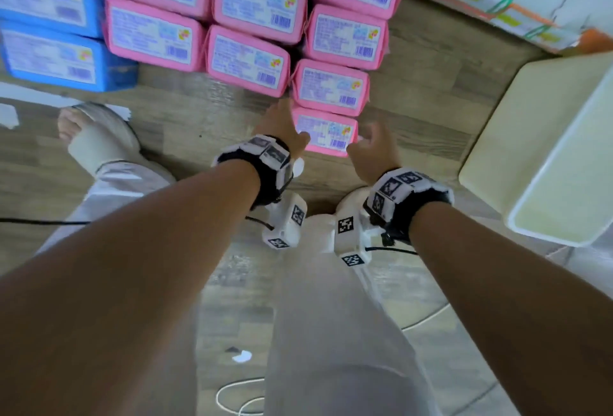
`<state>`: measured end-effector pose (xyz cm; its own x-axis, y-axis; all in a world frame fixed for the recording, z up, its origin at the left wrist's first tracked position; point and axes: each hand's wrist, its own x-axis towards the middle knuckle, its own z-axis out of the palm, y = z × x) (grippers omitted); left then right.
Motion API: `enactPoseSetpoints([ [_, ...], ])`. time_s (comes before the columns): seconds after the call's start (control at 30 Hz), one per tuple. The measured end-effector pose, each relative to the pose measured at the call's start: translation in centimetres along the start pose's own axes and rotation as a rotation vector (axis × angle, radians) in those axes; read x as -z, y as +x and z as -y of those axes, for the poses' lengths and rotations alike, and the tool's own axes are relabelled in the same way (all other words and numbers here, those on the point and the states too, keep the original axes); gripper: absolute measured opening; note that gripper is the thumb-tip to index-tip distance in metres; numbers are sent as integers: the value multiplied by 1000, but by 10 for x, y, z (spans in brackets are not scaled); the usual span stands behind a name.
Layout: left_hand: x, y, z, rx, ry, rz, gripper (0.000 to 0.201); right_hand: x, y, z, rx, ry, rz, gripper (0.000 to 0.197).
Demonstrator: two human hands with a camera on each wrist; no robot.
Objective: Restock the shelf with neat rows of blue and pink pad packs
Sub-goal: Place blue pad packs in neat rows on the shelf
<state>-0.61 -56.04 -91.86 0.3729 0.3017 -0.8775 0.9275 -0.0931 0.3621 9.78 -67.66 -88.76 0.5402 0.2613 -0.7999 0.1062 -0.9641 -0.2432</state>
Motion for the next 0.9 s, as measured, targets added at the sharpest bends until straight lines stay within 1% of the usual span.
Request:
enactPoseSetpoints([
  [0.03,18,-16,0,56,-78,3,19,6,-21,11,-11,30,17,40],
  [0.07,38,-34,1,86,-139,-13,11,13,-42,24,-6,50,36,38],
  [0.1,60,-54,3,109,-164,-16,28,22,-64,39,-1,55,52,38],
  [0.13,85,-76,7,133,-169,-24,34,32,-85,54,1,51,68,39],
  [0.17,111,-102,12,130,-165,-42,32,42,-106,71,2,42,85,39],
  [0.2,138,-129,18,135,-140,-51,21,53,-129,88,0,38,94,39],
  [0.23,167,-158,23,131,-105,-74,6,64,-151,109,-2,45,90,38],
  [0.3,225,-219,34,108,17,-71,26,84,-200,151,12,93,55,34],
  [0.33,255,-249,40,96,75,-58,30,91,-223,174,31,135,28,31],
  [0.4,312,-303,50,51,212,-47,37,99,-262,219,67,225,-21,28],
  [0.43,336,-329,54,27,256,-58,41,101,-280,241,88,263,-21,27],
  [0.53,393,-408,63,-32,298,-151,41,100,-340,301,190,281,-18,22],
  [0.57,391,-416,63,-49,260,-141,39,96,-343,304,215,263,-8,21],
  [0.6,399,-433,66,-53,210,-171,37,95,-358,318,245,262,-4,19],
  [0.7,423,-480,79,-65,3,-350,31,103,-394,357,384,291,29,7],
  [0.77,434,-501,91,-62,-20,-424,33,109,-411,375,461,252,50,6],
  [0.8,438,-511,95,-60,-14,-436,34,111,-419,381,482,230,63,5],
  [0.9,447,-522,106,-56,-44,-468,34,113,-437,396,529,152,100,18],
])
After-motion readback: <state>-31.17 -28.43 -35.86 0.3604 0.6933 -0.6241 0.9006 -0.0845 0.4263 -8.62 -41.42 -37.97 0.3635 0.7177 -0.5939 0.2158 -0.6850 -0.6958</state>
